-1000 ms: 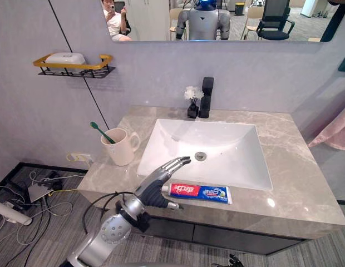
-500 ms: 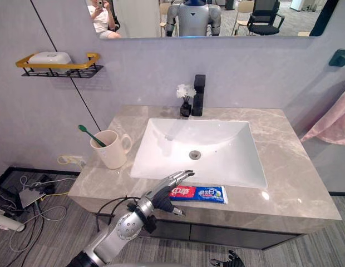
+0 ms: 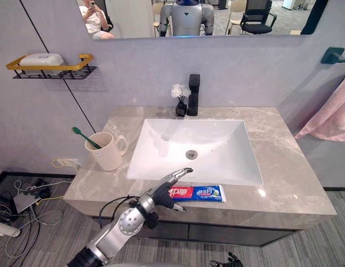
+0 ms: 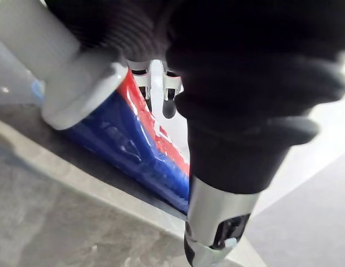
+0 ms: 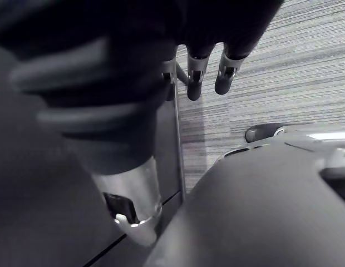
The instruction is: Organize washtable
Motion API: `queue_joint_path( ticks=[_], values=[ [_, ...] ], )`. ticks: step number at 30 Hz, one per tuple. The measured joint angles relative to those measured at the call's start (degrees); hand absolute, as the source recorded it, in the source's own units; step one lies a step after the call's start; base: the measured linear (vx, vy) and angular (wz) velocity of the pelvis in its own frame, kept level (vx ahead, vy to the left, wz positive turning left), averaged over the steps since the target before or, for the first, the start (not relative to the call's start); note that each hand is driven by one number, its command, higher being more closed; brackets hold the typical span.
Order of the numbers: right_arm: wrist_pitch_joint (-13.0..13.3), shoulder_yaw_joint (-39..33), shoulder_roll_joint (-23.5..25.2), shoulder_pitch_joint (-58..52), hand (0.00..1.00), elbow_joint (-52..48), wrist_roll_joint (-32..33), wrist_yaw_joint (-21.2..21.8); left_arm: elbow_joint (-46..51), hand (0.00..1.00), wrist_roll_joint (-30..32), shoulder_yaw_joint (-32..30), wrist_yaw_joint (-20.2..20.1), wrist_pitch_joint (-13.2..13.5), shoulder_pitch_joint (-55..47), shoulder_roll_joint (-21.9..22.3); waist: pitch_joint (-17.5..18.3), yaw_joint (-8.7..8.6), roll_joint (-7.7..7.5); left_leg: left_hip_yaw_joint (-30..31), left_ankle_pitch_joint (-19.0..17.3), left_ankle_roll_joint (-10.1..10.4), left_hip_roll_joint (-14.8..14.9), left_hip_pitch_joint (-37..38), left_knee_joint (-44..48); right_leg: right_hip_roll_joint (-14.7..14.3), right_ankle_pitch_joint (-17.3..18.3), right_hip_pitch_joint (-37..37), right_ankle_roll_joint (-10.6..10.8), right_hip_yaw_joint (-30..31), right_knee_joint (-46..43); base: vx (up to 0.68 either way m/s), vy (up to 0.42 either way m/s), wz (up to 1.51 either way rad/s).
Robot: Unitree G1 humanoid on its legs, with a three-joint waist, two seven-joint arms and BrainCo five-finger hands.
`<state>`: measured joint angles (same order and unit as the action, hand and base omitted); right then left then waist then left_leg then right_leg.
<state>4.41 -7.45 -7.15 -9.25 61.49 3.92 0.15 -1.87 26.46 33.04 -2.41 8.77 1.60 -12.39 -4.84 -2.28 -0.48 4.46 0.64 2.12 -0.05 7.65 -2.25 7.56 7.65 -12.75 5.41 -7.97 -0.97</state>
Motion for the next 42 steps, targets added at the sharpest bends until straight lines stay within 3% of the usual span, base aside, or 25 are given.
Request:
queue_joint_path(
  ticks=[12,26,42],
  values=[
    [-0.5,0.0,0.0,0.0,0.0,0.0,0.0,0.0,0.0,0.0,-0.9,-2.9,1.3,-1.1,1.1,-0.1,0.0,-0.1,0.0,-0.2,0.0,0.0,0.0,0.2,0.0,0.0,-0.1,0.0,0.1,0.2,0.0,0.0,0.0,0.0],
    [-0.5,0.0,0.0,0.0,0.0,0.0,0.6,0.0,-0.1,0.0,7.7,-4.5,2.6,-1.0,1.1,-0.1,0.0,-0.14,-0.05,-0.8,0.0,0.0,0.1,0.5,-0.7,0.0,-0.1,0.0,0.2,0.6,0.3,0.0,0.0,0.0],
    [-0.5,-1.0,0.1,-0.1,0.0,0.0,3.1,0.1,-1.4,0.0,12.3,-3.8,2.8,-0.4,1.9,-0.2,0.0,-0.34,-0.04,-2.1,0.0,0.0,0.1,1.0,-0.8,0.1,-0.4,0.1,0.3,1.8,0.6,-0.03,-0.005,-0.04]
  ],
)
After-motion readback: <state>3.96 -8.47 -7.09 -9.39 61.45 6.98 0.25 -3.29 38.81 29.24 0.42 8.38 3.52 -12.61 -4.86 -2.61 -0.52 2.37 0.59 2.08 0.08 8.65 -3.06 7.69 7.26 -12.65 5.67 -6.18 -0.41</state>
